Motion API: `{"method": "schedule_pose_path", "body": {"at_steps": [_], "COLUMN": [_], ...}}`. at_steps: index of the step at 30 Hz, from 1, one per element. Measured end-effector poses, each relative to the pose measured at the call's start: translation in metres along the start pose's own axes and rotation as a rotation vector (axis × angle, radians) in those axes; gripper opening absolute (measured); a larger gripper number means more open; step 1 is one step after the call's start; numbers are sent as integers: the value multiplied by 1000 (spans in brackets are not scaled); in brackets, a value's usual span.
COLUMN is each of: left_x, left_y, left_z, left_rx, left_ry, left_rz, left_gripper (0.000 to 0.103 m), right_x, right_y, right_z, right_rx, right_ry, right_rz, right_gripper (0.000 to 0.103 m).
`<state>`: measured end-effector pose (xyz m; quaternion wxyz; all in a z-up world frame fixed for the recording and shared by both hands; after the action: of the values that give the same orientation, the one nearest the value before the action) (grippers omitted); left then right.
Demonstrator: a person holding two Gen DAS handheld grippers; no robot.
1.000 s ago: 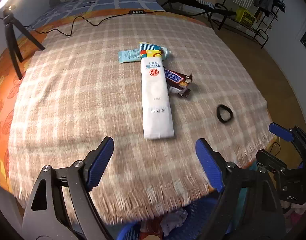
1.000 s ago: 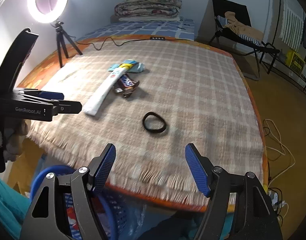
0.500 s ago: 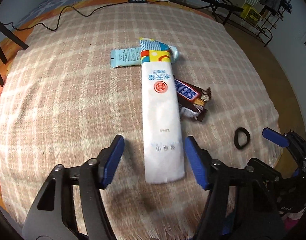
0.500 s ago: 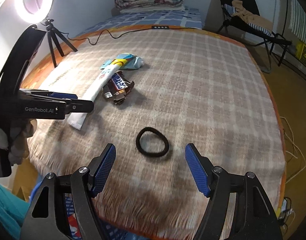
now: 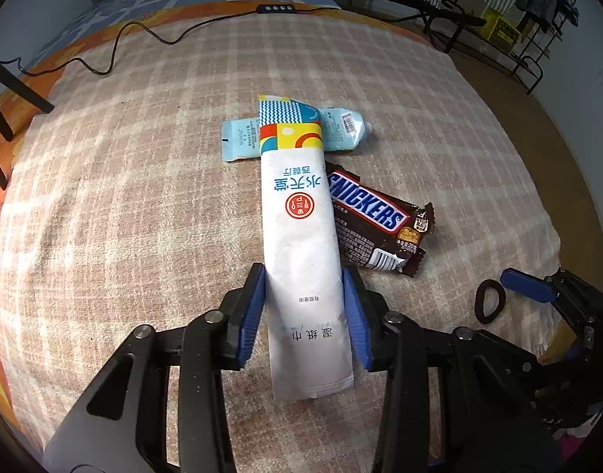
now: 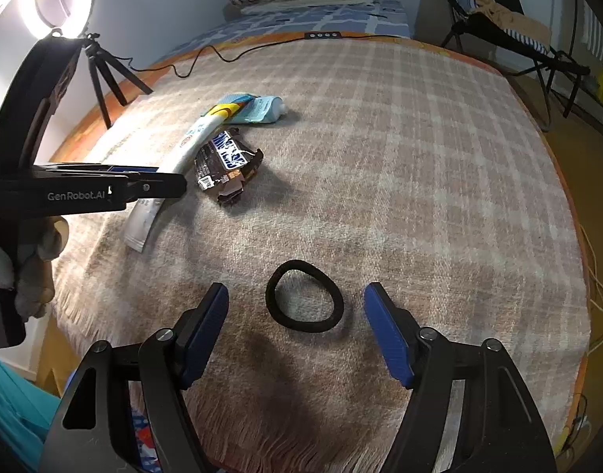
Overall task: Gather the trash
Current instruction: 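Grasp the white tube with the left tool while the right tool grasps the black hair tie, then carry the white tube and hair tie over the basket and release both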
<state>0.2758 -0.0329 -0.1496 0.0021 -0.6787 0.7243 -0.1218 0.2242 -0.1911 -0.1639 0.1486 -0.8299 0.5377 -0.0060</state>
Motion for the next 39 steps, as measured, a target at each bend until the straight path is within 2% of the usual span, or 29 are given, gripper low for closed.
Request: {"method": "schedule_pose_path", "body": {"at_steps": [3,6,8,10,12,18,31,39], "left_x": [-6,-12,-13,-16,-17,-23,-34,-28], "left_y": [-3,0,3,9,13,25,57,92], "left_z": [-2,-3,-4,-6,-9,-20,-57,-89], "left_rx": [3,7,10,14,20,38,83,110], "left_ry": [1,0,-3,-6,-8,-15,-15,-8], "left_rz": [-5,-7,-9,-9,-11,-22,-33,-6], "left_gripper": [35,33,30,28,26,22,22,22], "right_x": [3,6,8,8,8,9,-7,-25], "right_y": [0,1,2,2,3,6,8,21], "right_z": [0,-1,-2,-2,-2,-10,-45,-73], "right_rx": [-4,-8,-11,-15,-18,10,83,129], "right_ry": [-6,-9,-7,-14,-22,-25,-19,-28], "right_rz": [5,13,14,11,12,34,10,-24], "right_gripper": [57,39,32,18,11,6,5,5]}}
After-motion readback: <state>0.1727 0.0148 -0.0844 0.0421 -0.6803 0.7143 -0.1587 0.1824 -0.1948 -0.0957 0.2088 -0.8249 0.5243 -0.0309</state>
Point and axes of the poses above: each gripper's, at about its wrist camera, not at the fingertips, and z roughly the way its jaws point, x to its right, y to its underside, the point moved 3 cm from there along z, roughly the way its jaws point, and after that the axes turned 15 degrees about -x, right-handed, at the moved point
